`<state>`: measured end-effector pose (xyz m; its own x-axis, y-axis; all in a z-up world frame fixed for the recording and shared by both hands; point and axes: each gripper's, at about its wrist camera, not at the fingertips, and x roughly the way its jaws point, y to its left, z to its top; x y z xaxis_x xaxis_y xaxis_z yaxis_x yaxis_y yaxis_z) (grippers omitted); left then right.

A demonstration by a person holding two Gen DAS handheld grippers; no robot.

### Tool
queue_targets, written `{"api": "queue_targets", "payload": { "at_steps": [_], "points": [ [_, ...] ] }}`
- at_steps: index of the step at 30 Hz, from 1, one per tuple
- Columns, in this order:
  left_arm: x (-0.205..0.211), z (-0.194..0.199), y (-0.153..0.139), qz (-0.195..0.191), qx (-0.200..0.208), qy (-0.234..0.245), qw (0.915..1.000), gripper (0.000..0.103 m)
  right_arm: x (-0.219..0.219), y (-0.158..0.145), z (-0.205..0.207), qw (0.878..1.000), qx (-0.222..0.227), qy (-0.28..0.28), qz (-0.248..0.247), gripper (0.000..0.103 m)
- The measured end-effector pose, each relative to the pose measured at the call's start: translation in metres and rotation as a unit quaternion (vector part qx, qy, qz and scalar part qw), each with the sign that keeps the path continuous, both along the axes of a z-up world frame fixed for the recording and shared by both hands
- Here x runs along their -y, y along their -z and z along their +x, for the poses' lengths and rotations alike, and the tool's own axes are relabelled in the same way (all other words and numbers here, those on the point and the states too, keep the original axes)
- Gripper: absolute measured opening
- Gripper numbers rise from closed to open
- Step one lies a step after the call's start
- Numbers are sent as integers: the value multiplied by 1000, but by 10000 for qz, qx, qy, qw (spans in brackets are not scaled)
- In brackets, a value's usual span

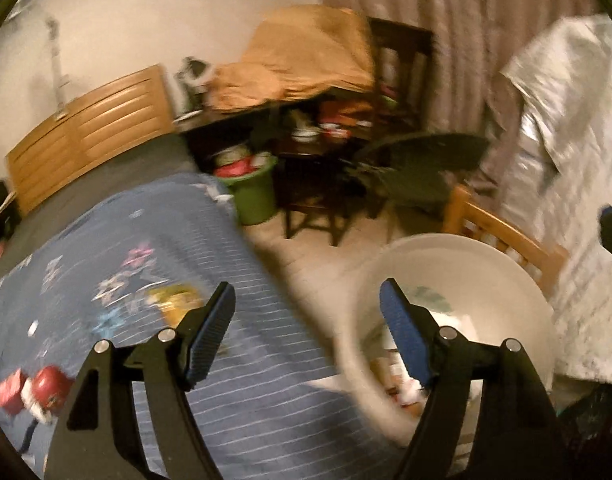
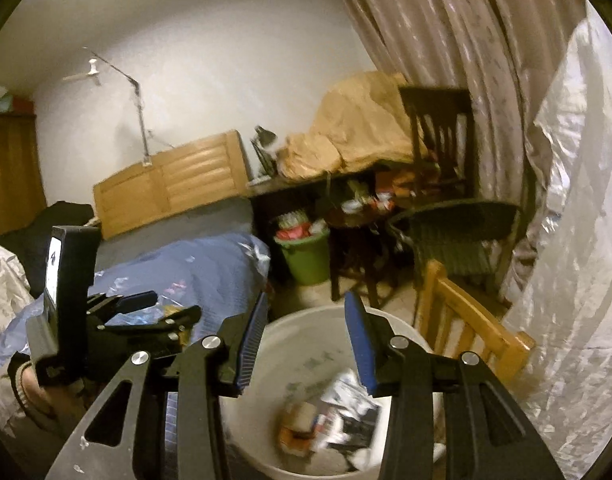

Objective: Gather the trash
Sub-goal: 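Move both open tools back over the bedspread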

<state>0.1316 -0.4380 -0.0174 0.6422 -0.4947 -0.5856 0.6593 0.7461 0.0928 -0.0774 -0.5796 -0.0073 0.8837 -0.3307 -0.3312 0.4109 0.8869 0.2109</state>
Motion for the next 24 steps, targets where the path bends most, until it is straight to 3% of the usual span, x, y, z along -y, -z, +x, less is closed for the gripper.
{"api": "queue_targets", "payload": {
  "at_steps": [4, 7, 12, 15, 17, 24],
  "points": [
    [-64, 19, -18, -236, -41, -608, 9979, 72, -48, -9, 10, 9989, 259, -211, -329, 43],
    [-109, 30, -31, -382, -51, -986, 9944, 73, -86, -9, 26, 9972, 348, -519, -404, 49],
    [-203, 56, -47, -606, -77, -1882, 9802, 76, -156, 1, 73, 9895, 127, -1401, -327, 55],
    [-257, 77, -44, -582, -198, -2449, 9676, 77, -204, 10, 102, 9787, -93, -2029, -295, 58],
    [-297, 95, -36, -539, -358, -2830, 9569, 77, -236, 17, 119, 9688, -256, -2447, -313, 65],
    [-405, 137, 5, -755, -1254, -3683, 9181, 77, -342, 53, 186, 9215, -902, -3768, -253, 85]
  ]
}}
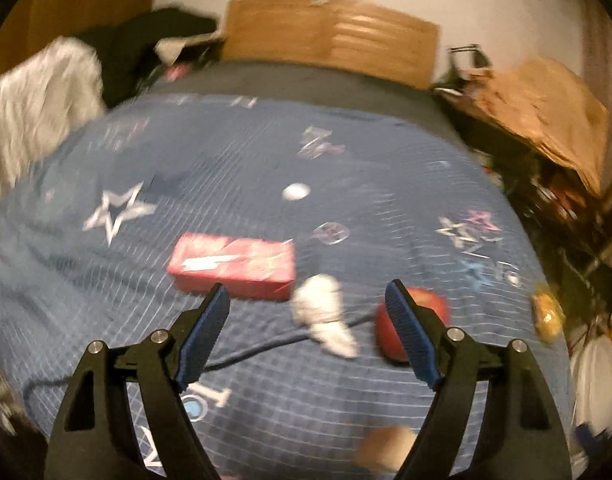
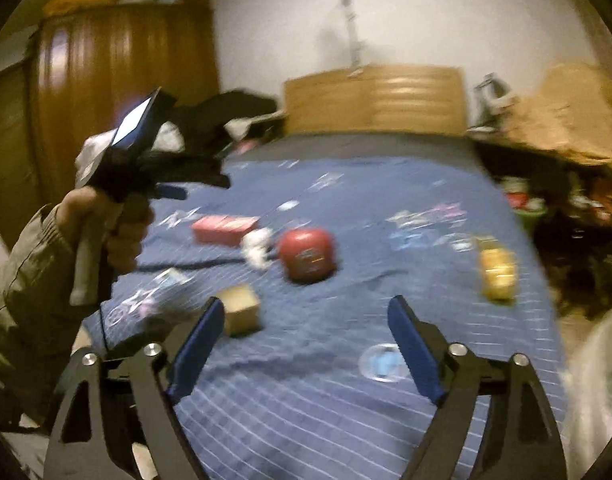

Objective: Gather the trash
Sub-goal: 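Move both open tools back over the bedspread, then grasp the white cloth with the left tool while the right tool grasps the foam cube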

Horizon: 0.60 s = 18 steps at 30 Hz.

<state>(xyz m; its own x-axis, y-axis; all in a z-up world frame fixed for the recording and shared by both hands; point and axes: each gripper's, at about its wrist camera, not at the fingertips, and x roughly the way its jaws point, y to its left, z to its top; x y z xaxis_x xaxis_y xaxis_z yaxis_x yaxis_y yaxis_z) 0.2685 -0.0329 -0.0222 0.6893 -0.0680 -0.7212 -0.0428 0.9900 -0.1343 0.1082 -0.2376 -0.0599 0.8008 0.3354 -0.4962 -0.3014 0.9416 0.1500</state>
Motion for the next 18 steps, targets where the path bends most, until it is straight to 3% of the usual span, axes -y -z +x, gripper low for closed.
{"api": "queue_targets", "payload": {
  "at_steps": [6, 10, 16, 17, 18],
  "points": [
    [-23, 9, 45, -302, -507, -55, 9982, 77, -69, 31, 53, 9940, -611, -902, -104, 87],
    [-18, 17, 60, -359, -620, 73, 9974, 77, -96, 51, 83, 9903, -939, -1020, -100, 85],
    [3, 46, 88, -496, -875, 219, 9947, 74, -95, 71, 100, 9858, -1351, -942, 331, 51],
    [5, 51, 94, -566, -913, 228, 9940, 67, -94, 70, 100, 9857, -1343, -932, 411, 48],
    [6, 56, 99, -665, -967, 257, 9928, 52, -88, 70, 100, 9857, -1326, -934, 465, 47]
  ]
}}
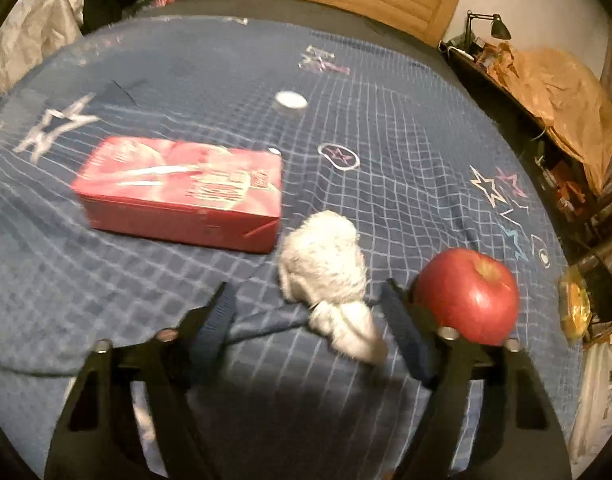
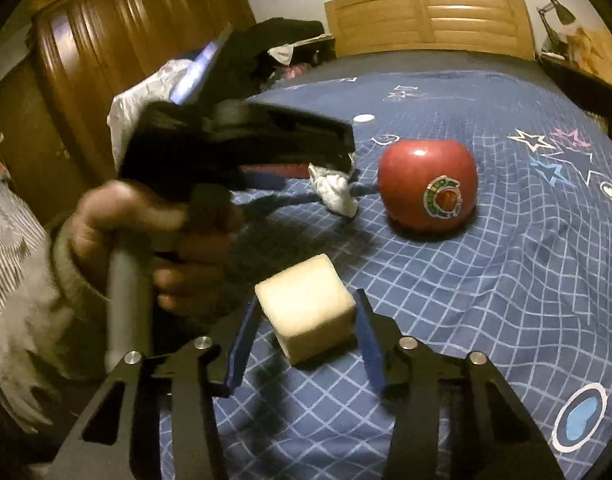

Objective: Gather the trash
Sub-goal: 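Grasp the white cloth with the left tool while the right tool grasps the foam cube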

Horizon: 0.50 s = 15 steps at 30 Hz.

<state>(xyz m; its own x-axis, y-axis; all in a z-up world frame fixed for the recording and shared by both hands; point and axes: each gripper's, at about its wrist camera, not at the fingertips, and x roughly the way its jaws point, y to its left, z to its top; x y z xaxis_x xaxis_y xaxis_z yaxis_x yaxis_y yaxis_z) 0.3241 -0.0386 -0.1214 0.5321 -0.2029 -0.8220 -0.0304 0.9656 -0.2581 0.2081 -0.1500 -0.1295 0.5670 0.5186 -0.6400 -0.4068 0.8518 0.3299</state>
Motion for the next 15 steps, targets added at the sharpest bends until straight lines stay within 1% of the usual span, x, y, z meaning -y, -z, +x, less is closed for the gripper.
{"api": "queue_targets", "payload": {
  "at_steps": [1, 2, 3, 4, 6, 10, 12, 14, 15],
  "points": [
    [0, 5, 8, -115, -127, 46, 9998, 40, 1, 0, -1, 10000, 21, 11, 34, 45],
    [-1, 6, 11, -182, -175, 89, 9996, 31, 1, -2, -2, 10000, 44, 21, 62, 44],
    [-3, 3, 8, -252, -126, 112, 9995, 25, 2, -3, -4, 9999, 82, 26, 114, 43],
    [-7, -3, 2, -331, -65, 135, 9993, 25, 5, -6, -7, 9998, 128, 40, 169, 42],
    [-16, -18, -11, -346, 145, 111, 9992, 25, 12, -11, -14, 9992, 216, 87, 338, 42],
    [-37, -61, -31, -201, 439, 49, 9988, 25, 25, -18, -33, 9982, 306, 251, 452, 42],
    [-42, -79, -36, -87, 483, 22, 9988, 25, 33, -22, -45, 9979, 343, 335, 436, 42],
    [-42, -100, -38, 136, 551, 11, 9984, 25, 42, -28, -54, 9970, 413, 440, 475, 41],
    [-40, -110, -39, 314, 595, 5, 9977, 25, 44, -31, -60, 9966, 454, 488, 476, 42]
  ]
}}
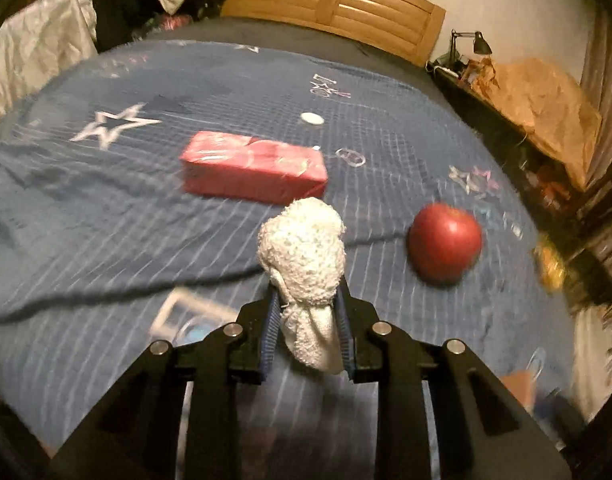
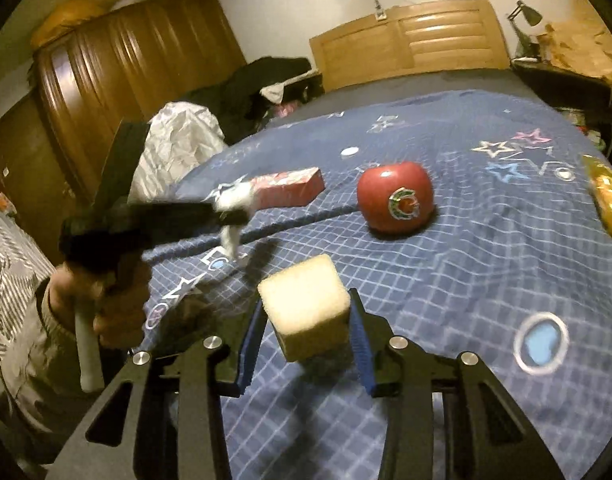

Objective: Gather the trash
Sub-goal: 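Grasp the white cloth with the left tool while the right tool grasps the foam cube, then carry the white cloth and foam cube over the bucket with both tools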

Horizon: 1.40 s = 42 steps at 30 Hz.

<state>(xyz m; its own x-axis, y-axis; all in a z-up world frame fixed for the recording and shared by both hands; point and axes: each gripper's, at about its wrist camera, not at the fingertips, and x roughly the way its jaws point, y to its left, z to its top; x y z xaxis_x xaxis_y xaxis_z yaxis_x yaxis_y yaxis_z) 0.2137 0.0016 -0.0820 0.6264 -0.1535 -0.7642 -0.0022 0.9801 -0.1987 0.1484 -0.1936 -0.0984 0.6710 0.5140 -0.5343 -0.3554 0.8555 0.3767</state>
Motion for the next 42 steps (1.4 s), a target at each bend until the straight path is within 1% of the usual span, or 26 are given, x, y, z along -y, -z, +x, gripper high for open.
{"api": "queue_targets", "payload": {
  "at_steps": [1, 4, 7, 13, 24, 26, 30, 34, 35, 40, 42],
  "points": [
    [4, -8, 0, 164, 32, -1, 9999, 25, 2, -1, -6, 10000, 42, 59, -10, 42],
    [16, -29, 1, 349, 50, 52, 9994, 25, 8, -9, -24, 9996, 133, 230, -39, 41],
    [31, -50, 1, 576, 199, 166, 9980, 25, 9, -7, -42, 9992, 156, 356, -101, 41],
    [57, -74, 0, 922, 411, 340, 9943, 25, 14, -9, -67, 9979, 198, 559, -243, 41],
    [74, -93, -12, 1172, 682, 409, 9899, 25, 21, -19, -83, 9958, 388, 786, -253, 41],
    [81, -93, -17, 1241, 774, 467, 9881, 25, 25, -24, -85, 9950, 455, 854, -259, 41],
    [103, -93, -33, 1251, 983, 643, 9852, 25, 44, -43, -91, 9910, 679, 1124, -273, 41],
    [135, -90, -50, 1226, 1216, 948, 9804, 25, 77, -66, -103, 9831, 939, 1539, -329, 41],
    [149, -89, -56, 1229, 1301, 1055, 9782, 25, 86, -72, -107, 9804, 1003, 1660, -354, 41],
    [203, -83, -75, 1174, 1572, 1443, 9699, 25, 146, -100, -129, 9626, 1245, 2350, -518, 41],
    [230, -82, -83, 1136, 1678, 1674, 9648, 25, 173, -109, -140, 9536, 1302, 2647, -605, 41]
  ]
}}
